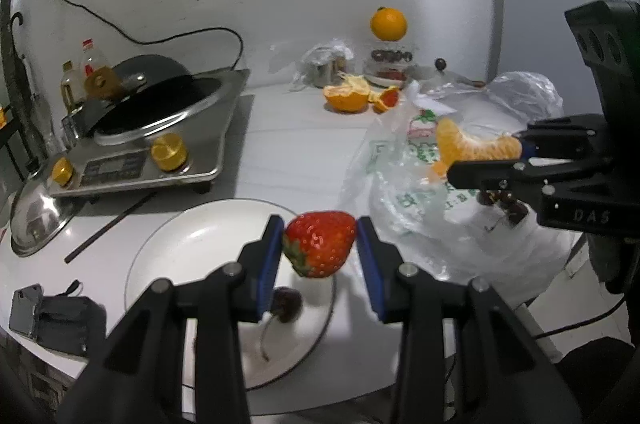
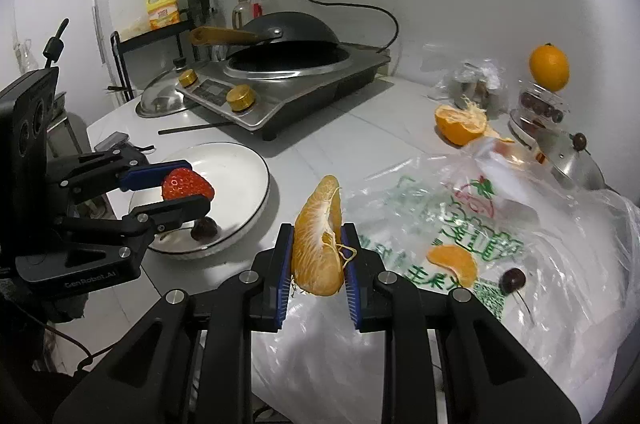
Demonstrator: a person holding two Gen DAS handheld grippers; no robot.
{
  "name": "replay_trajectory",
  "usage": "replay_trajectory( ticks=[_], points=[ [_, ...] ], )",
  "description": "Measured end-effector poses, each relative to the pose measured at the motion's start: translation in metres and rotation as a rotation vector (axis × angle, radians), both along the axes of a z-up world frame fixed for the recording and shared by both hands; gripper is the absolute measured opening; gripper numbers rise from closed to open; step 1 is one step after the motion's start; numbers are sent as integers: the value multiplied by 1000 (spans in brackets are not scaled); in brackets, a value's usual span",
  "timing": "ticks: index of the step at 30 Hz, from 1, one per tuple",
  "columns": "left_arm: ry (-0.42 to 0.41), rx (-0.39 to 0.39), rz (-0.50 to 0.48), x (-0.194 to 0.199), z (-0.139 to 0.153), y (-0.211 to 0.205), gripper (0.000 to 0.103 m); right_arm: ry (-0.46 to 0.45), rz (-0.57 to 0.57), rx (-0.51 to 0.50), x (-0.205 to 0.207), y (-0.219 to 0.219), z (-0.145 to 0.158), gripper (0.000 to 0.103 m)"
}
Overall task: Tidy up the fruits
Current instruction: 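Carry the strawberry in the left tool over the white plate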
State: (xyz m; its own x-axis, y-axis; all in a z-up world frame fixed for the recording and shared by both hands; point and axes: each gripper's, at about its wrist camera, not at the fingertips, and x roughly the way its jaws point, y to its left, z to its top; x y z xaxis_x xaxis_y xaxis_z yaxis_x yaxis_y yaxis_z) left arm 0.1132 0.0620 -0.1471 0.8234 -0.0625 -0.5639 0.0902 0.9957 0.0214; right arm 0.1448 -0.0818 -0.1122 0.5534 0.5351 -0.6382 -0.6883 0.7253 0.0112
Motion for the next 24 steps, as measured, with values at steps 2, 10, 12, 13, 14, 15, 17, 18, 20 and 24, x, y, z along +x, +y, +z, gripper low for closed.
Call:
replay_trajectory(
  ticks=[2, 10, 12, 13, 14, 15, 17, 18, 20, 24],
  points=[
    [-2, -2, 11, 0, 0, 5, 38, 0, 8, -6, 0, 6, -1, 25],
    [5, -15, 71, -4, -9, 36, 38, 11, 41, -22, 5, 31, -5, 25],
    [11, -18, 86, -4, -12, 44, 38, 15, 48, -24, 7, 36, -6, 25],
    [13, -19, 91, -3, -13, 47, 38, 16, 52, -25, 7, 39, -7, 25],
    [15, -22, 98, -3, -15, 51, 38, 17, 56, -27, 7, 41, -8, 25],
    [18, -24, 105, -3, -16, 56, 38, 19, 60, -28, 8, 44, -9, 25],
    [20, -25, 118, -3, -19, 63, 38, 22, 70, -32, 9, 52, -10, 25],
    [21, -27, 123, -3, -20, 66, 38, 23, 74, -34, 9, 54, -11, 25],
    [22, -29, 138, -3, -22, 73, 38, 27, 82, -38, 10, 61, -13, 25],
    [25, -26, 166, -5, -26, 86, 38, 32, 100, -44, 10, 73, -16, 25]
  ],
)
